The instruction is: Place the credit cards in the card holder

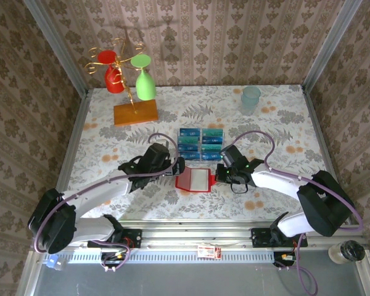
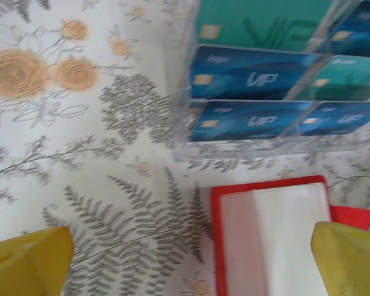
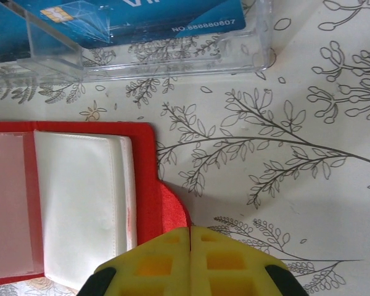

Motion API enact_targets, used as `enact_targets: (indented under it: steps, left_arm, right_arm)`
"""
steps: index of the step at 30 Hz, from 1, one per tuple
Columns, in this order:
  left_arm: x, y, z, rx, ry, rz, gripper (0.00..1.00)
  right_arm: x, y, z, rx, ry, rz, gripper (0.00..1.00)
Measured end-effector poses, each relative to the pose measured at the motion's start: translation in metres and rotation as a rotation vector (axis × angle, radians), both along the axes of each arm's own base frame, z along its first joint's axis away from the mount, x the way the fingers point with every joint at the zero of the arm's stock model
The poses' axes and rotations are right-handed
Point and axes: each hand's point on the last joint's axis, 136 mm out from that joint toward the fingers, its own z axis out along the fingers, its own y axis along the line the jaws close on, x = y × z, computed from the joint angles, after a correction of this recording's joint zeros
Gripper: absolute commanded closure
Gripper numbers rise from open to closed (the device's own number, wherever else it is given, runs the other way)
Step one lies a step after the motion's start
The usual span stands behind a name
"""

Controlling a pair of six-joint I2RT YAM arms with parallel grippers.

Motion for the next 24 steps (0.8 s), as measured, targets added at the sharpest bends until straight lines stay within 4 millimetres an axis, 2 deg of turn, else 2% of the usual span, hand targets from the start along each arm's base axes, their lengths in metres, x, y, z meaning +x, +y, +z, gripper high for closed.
enact_targets:
  steps: [3, 7, 16, 19, 21, 24]
  left_arm:
    - [-0.003, -0.013, -0.003, 0.003, 0.011, -0.033, 0.0]
    - [-0.01, -0.017, -0.025, 0.05, 0.052, -0.054, 0.0]
    - [-0.025, 0.015, -0.077, 0.193, 0.122, -0.014, 0.0]
    - [-0.03, 0.024, -0.091, 0.23, 0.143, -0.004, 0.0]
    - [-0.028, 0.026, -0.092, 0.235, 0.132, 0.004, 0.0]
    - [-0.028, 0.026, -0.093, 0.234, 0.121, 0.009, 0.0]
  right_arm:
    - [0.0, 0.0, 0.0, 0.002, 0.001, -0.002, 1.0]
    - [0.0, 0.0, 0.0, 0.004, 0.003, -0.007, 1.0]
    - [0.0, 0.0, 0.0, 0.006, 0.001, -0.007, 1.0]
    - [0.0, 0.001, 0.0, 0.006, 0.001, -0.007, 1.0]
    - [0.0, 0.001, 0.0, 0.006, 0.001, -0.007, 1.0]
    - [0.0, 0.0, 0.0, 0.005, 0.002, -0.006, 0.89]
